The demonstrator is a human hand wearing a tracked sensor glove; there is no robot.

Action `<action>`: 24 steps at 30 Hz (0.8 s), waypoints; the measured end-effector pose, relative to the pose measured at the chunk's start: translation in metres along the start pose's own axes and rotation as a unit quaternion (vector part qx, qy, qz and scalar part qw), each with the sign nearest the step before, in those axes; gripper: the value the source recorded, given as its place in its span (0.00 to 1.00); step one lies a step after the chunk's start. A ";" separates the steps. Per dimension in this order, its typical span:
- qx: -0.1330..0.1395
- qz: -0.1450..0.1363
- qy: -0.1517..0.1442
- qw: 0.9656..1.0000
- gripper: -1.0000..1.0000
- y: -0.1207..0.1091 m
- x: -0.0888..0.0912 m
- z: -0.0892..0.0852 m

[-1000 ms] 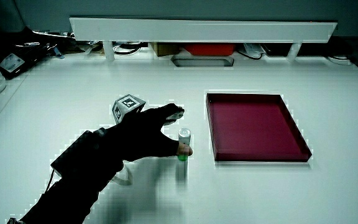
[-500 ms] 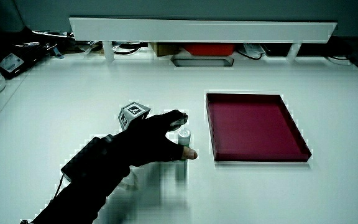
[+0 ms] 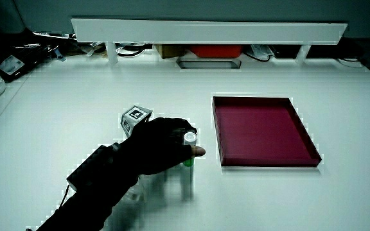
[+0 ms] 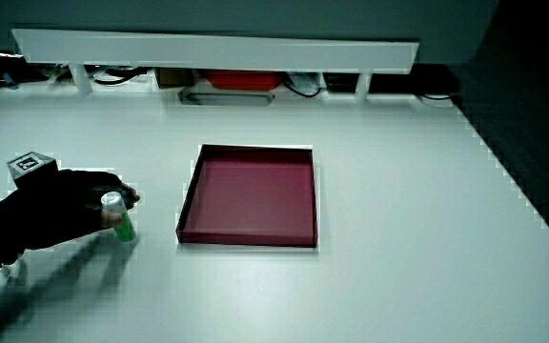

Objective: Pick glue stick

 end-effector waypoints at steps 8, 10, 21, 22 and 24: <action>0.006 -0.010 0.002 1.000 0.98 0.000 -0.003 0.000; 0.007 -0.005 0.003 1.000 1.00 0.000 -0.004 0.000; 0.013 -0.041 0.000 0.999 1.00 0.003 0.018 0.004; 0.014 -0.044 0.013 0.999 1.00 0.005 0.020 0.005; 0.019 -0.036 0.050 0.998 1.00 0.010 0.020 0.008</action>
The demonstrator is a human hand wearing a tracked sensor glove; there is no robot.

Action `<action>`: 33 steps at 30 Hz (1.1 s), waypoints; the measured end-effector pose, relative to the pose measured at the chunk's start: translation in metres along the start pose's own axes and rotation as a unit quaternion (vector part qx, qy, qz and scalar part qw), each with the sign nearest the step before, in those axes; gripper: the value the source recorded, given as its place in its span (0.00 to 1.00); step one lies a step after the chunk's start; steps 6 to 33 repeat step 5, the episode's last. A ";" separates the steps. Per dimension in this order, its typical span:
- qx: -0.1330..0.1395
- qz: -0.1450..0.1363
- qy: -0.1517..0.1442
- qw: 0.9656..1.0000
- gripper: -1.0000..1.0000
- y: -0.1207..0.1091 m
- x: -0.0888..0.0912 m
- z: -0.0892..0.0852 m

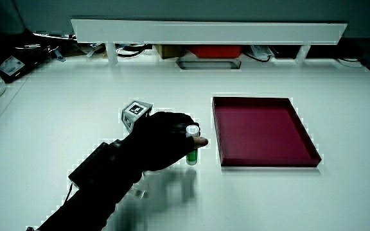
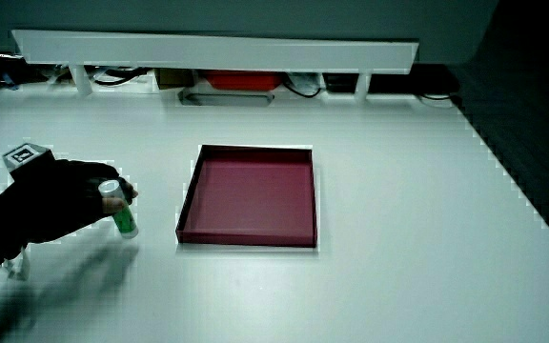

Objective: Pick glue stick

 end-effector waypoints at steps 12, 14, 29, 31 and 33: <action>0.001 0.023 0.032 0.999 1.00 0.015 0.025 -0.002; 0.001 0.023 0.032 0.999 1.00 0.015 0.025 -0.002; 0.001 0.023 0.032 0.999 1.00 0.015 0.025 -0.002; 0.001 0.023 0.032 0.999 1.00 0.015 0.025 -0.002; 0.001 0.023 0.032 0.999 1.00 0.015 0.025 -0.002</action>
